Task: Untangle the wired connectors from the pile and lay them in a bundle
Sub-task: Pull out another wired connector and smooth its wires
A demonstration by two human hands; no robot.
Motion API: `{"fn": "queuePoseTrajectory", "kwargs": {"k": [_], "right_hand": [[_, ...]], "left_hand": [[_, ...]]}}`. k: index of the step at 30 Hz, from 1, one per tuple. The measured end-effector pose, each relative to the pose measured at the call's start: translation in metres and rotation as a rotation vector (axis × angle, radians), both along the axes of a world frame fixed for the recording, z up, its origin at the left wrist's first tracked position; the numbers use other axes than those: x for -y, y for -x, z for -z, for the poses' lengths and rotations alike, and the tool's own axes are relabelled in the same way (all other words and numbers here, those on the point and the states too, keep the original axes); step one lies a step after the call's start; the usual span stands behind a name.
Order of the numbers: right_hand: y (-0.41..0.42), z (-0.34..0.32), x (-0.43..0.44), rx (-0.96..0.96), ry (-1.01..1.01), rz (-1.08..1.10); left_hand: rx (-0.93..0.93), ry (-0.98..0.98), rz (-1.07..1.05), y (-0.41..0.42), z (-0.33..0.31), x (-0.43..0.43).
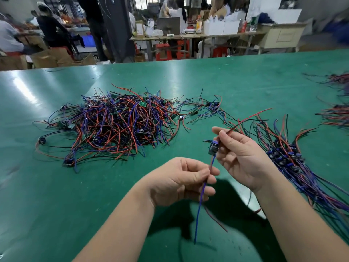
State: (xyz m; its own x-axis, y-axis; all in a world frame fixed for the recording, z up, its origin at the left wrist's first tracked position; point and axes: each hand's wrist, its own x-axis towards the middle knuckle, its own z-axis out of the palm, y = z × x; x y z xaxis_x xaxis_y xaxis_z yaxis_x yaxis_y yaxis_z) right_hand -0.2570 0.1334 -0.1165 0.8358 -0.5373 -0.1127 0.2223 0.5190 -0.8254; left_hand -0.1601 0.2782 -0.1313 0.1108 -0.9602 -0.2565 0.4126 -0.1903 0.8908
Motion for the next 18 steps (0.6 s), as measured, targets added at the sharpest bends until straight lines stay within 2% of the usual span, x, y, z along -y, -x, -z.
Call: {"fn": "queuePoseTrajectory", "kwargs": {"k": [2,6,9,13,18], "right_hand": [[0.000,0.003,0.000,-0.042,0.071,0.006],[-0.004,0.012,-0.005,-0.144,0.288,0.024],[-0.005,0.015,-0.006,-0.178,0.333,-0.018],[0.000,0.011,-0.001,-0.248,0.374,-0.082],[0.005,0.003,0.019,-0.250,0.216,0.125]], "left_hand": [[0.037,-0.038,-0.036,0.002,-0.002,0.002],[0.075,-0.025,-0.355,0.003,0.001,0.011],[0.069,-0.019,-0.445,0.003,0.003,0.013],[0.116,-0.054,-0.386,0.003,0.001,0.011],[0.266,-0.038,-0.201,0.005,-0.003,0.006]]}}
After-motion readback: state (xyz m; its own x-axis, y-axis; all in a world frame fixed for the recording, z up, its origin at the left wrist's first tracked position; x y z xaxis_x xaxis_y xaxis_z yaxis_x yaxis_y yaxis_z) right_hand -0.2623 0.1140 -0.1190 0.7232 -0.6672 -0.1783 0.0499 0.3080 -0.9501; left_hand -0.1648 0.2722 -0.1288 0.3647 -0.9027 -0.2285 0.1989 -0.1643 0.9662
